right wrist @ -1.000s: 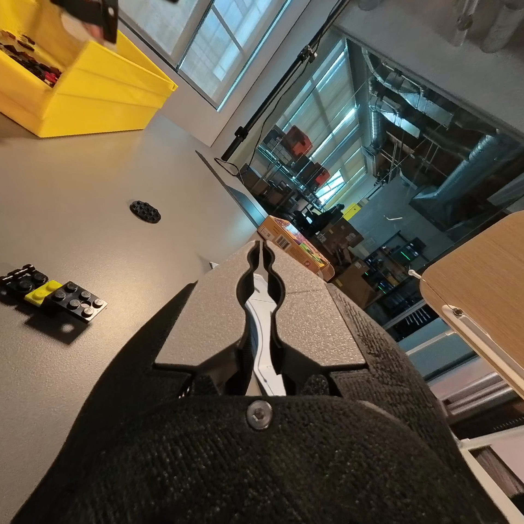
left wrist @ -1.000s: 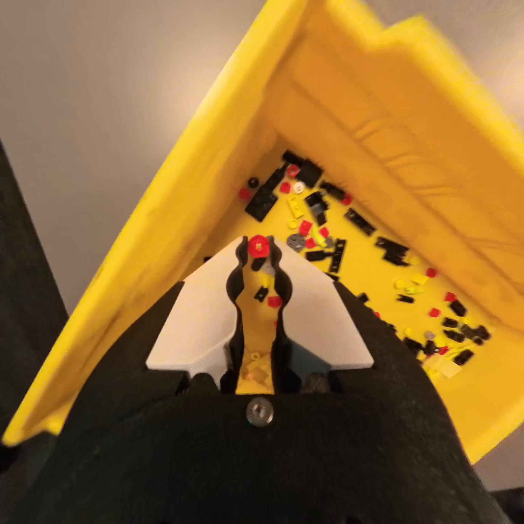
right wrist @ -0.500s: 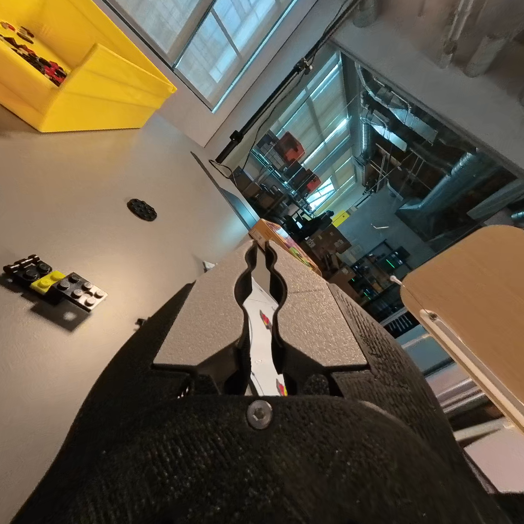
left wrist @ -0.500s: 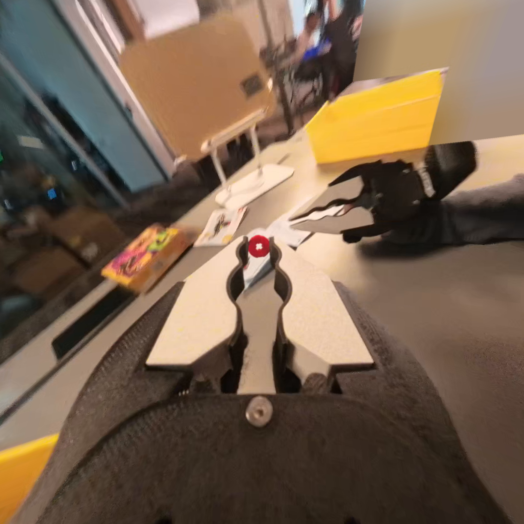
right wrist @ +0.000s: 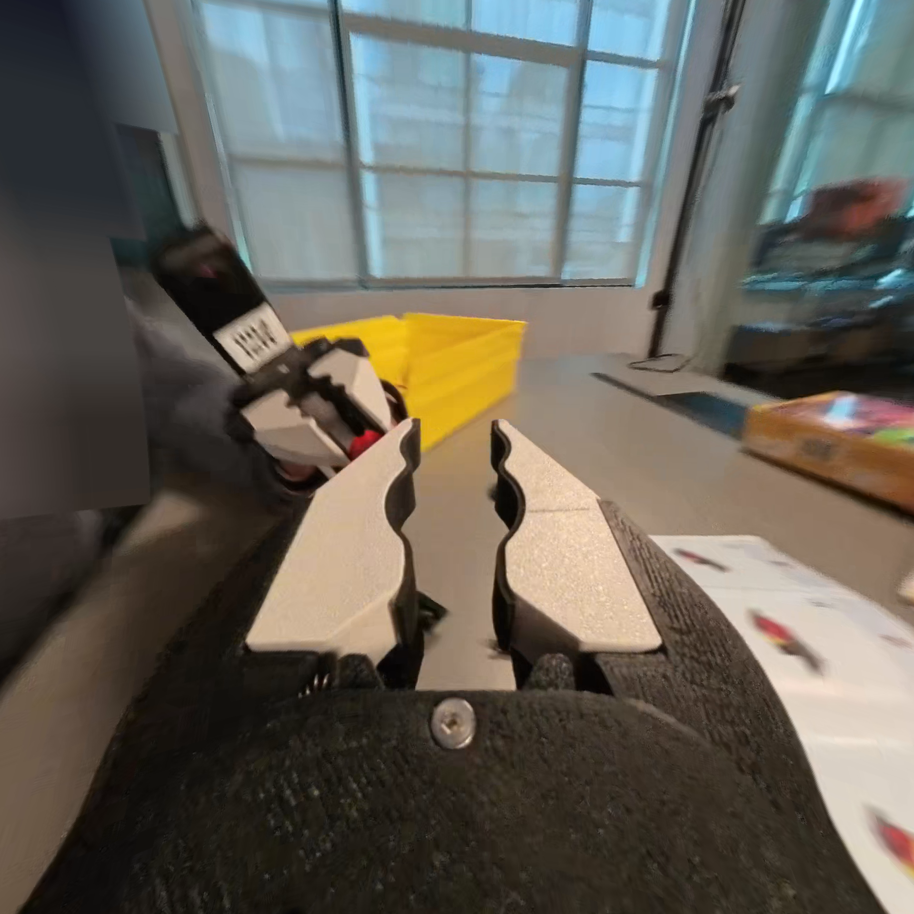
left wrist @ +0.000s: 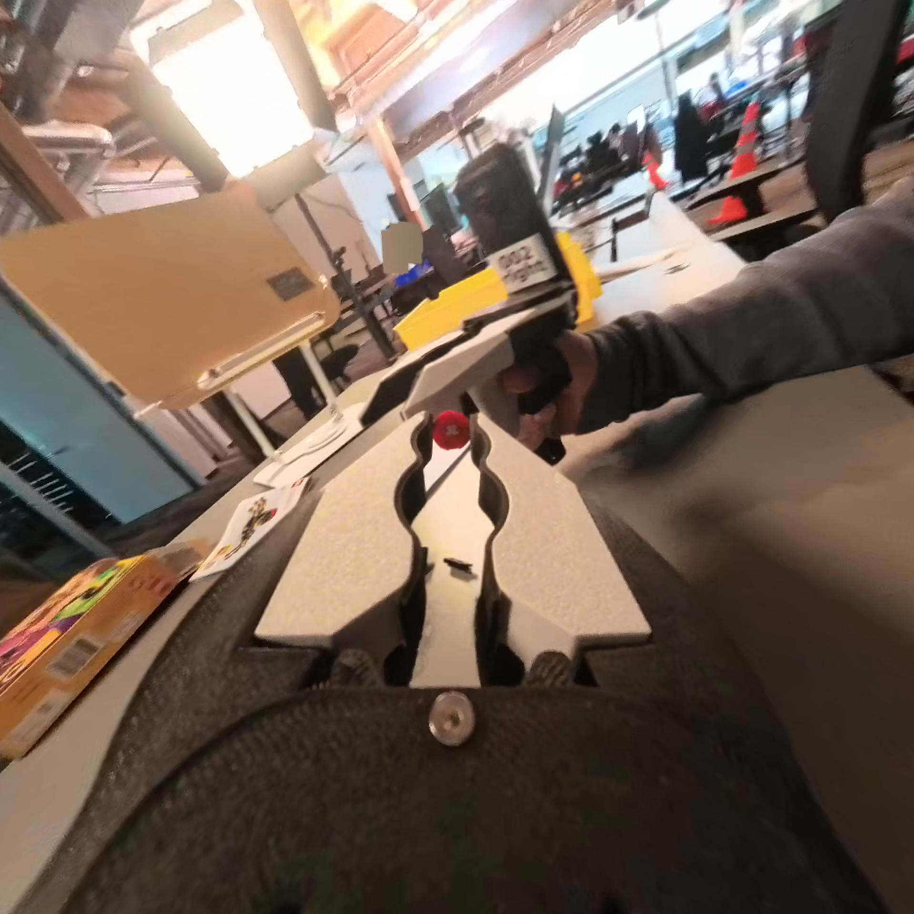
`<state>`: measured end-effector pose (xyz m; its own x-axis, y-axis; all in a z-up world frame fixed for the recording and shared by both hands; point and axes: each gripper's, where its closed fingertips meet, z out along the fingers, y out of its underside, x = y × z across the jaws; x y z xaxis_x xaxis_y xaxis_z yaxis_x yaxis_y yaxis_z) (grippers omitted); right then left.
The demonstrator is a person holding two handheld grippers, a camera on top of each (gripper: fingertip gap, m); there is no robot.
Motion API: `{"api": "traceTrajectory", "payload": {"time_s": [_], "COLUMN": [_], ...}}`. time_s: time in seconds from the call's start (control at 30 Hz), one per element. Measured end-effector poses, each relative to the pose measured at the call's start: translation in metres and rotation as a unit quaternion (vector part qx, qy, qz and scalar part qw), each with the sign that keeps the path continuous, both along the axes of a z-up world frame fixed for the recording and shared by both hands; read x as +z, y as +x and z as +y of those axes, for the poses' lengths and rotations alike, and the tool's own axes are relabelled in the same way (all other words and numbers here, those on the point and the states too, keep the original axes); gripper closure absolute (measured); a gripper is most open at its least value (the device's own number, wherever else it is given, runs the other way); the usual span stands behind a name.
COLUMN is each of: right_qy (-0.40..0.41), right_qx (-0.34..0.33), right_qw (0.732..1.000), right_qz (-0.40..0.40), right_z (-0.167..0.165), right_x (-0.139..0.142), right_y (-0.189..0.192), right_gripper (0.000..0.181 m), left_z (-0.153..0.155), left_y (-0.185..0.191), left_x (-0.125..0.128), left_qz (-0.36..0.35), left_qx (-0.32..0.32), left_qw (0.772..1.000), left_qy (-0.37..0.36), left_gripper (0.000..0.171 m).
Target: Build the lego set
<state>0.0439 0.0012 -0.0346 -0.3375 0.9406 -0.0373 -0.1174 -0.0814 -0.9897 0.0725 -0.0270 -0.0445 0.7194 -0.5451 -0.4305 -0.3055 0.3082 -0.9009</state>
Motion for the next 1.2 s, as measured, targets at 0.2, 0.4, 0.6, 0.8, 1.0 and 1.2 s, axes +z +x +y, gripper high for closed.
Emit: {"api": "traceTrajectory", "payload": {"time_s": [0.2,0.4,0.6,0.8,1.0,1.2], "right_qy": [-0.272,-0.333,-0.339,-0.250,0.033,0.255], "right_qx": [0.195,0.289,0.292,0.210,0.116,0.084], "right_qw": [0.939,0.884,0.878,0.925,0.950,0.904], "right_qz": [-0.076,-0.152,-0.171,-0.194,-0.289,-0.332], "right_z": [-0.023,-0.048,-0.052,-0.036,-0.034,-0.038], "right_x": [0.010,-0.005,-0.012,-0.025,-0.070,-0.104], "right_y": [0.006,0.010,0.007,0.004,0.013,0.018], "right_gripper": [0.155,0.154,0.167,0.168,0.168,0.167], "left_z": [-0.006,-0.009,-0.012,0.007,-0.002,-0.009], "left_y": [-0.008,-0.007,-0.001,-0.012,-0.019,-0.027], "left_x": [0.002,0.003,-0.002,-0.032,-0.092,-0.107], "left_qz": [0.005,0.006,0.036,0.034,0.115,0.144], "left_qx": [0.001,-0.006,-0.015,0.039,0.061,0.072], "left_qw": [1.000,1.000,0.999,0.993,0.950,0.935], "left_qy": [0.015,0.021,0.027,-0.110,-0.286,-0.317], "left_gripper": [0.157,0.157,0.158,0.129,0.110,0.125]}}
